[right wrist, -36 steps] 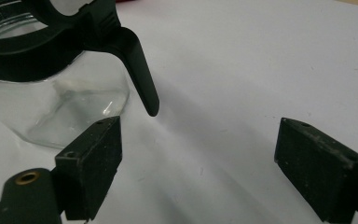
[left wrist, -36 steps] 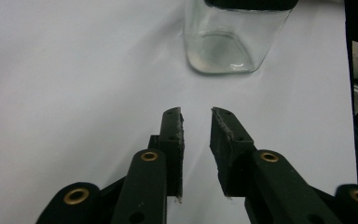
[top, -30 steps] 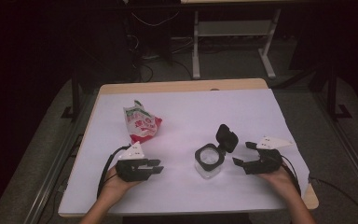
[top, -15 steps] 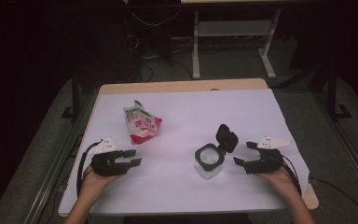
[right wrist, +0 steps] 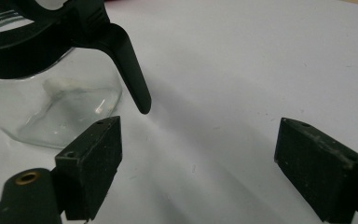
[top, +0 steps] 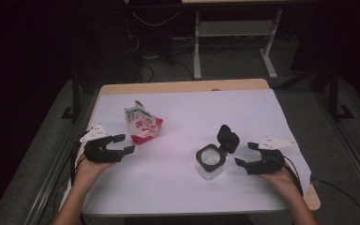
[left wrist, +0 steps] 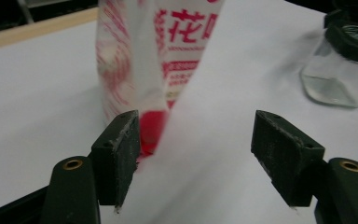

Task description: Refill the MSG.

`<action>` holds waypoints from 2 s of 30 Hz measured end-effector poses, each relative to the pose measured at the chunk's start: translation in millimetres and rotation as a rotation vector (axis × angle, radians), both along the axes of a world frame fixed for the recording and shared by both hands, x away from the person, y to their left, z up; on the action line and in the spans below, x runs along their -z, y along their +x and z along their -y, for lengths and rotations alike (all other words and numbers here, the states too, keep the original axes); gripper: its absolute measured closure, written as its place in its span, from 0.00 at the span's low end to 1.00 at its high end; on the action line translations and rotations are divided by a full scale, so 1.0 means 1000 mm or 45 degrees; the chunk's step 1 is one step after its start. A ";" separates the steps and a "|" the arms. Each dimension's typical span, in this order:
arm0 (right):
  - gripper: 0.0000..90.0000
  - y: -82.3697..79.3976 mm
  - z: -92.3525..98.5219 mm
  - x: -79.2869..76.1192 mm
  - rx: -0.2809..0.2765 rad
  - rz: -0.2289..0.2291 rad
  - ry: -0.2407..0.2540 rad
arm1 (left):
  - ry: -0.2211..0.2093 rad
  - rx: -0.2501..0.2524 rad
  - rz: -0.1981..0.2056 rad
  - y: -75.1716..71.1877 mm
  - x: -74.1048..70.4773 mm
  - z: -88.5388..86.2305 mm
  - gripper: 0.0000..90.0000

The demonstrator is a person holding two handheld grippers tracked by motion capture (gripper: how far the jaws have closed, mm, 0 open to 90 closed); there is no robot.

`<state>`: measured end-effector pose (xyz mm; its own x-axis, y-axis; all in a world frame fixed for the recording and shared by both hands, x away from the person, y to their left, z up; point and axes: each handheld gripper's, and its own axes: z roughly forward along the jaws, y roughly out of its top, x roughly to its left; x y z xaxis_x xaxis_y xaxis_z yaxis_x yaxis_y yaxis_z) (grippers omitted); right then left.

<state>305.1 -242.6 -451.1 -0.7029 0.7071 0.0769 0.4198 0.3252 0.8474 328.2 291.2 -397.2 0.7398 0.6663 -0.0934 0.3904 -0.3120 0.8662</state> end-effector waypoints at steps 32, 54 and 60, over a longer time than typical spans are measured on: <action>0.16 0.002 0.002 0.002 -0.006 -0.002 -0.003 | 0.015 0.020 0.091 0.058 0.008 0.025 0.50; 0.16 0.003 0.001 0.002 -0.009 -0.007 -0.010 | -0.008 0.021 0.128 0.057 0.006 0.024 0.90; 0.16 0.003 0.000 0.002 -0.010 -0.010 -0.011 | 0.024 0.035 0.142 0.057 0.006 0.026 0.99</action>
<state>307.8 -242.9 -453.5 -0.7079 0.7022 0.0763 0.4240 0.3361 0.8410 385.0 265.3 -402.9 0.7631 0.6462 0.0033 0.2826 -0.3383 0.8976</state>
